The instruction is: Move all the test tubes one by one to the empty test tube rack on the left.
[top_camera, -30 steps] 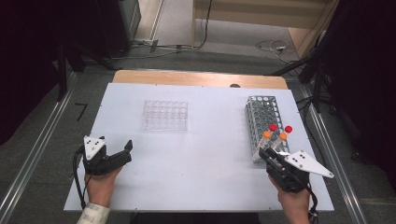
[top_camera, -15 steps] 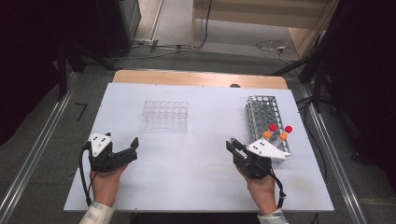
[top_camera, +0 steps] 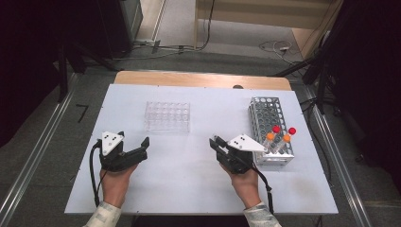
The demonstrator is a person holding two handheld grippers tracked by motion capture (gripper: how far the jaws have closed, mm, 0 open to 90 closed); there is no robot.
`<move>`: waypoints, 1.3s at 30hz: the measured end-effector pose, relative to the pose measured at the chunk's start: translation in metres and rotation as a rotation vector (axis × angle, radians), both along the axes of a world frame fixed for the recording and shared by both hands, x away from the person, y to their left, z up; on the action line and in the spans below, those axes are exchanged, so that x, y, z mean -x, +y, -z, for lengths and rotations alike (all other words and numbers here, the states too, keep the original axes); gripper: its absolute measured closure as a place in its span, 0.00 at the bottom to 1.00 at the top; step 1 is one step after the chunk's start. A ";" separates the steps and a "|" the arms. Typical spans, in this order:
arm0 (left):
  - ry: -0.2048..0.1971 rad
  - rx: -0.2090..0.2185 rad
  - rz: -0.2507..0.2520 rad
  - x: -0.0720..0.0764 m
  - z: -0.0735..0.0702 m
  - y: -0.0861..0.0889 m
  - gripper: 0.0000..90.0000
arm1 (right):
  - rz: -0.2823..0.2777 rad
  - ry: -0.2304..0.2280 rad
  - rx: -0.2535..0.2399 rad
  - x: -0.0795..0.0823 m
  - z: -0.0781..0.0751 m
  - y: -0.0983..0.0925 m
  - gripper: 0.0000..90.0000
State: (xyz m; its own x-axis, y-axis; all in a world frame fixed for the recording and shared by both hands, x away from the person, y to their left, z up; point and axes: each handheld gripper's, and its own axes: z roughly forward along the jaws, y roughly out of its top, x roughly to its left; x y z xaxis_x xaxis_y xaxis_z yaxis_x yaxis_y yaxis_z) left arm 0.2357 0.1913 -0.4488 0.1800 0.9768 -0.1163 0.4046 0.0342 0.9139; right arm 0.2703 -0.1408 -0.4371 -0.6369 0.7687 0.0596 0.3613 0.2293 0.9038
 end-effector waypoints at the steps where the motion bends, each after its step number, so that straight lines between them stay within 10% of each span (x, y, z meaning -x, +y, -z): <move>1: 0.000 -0.003 0.007 0.000 -0.001 -0.002 0.15 | 0.000 0.000 0.000 0.000 0.000 0.000 0.82; 23: 0.015 0.003 0.167 -0.014 -0.021 -0.048 0.13 | -0.083 -0.009 0.038 -0.015 0.007 0.055 0.82; 28: -0.008 0.080 0.254 -0.019 -0.034 -0.059 0.24 | -0.090 -0.022 0.053 -0.015 0.005 0.060 0.82; 39: 0.011 0.037 0.332 -0.029 -0.040 -0.084 0.37 | -0.091 -0.026 0.074 -0.017 0.009 0.067 0.82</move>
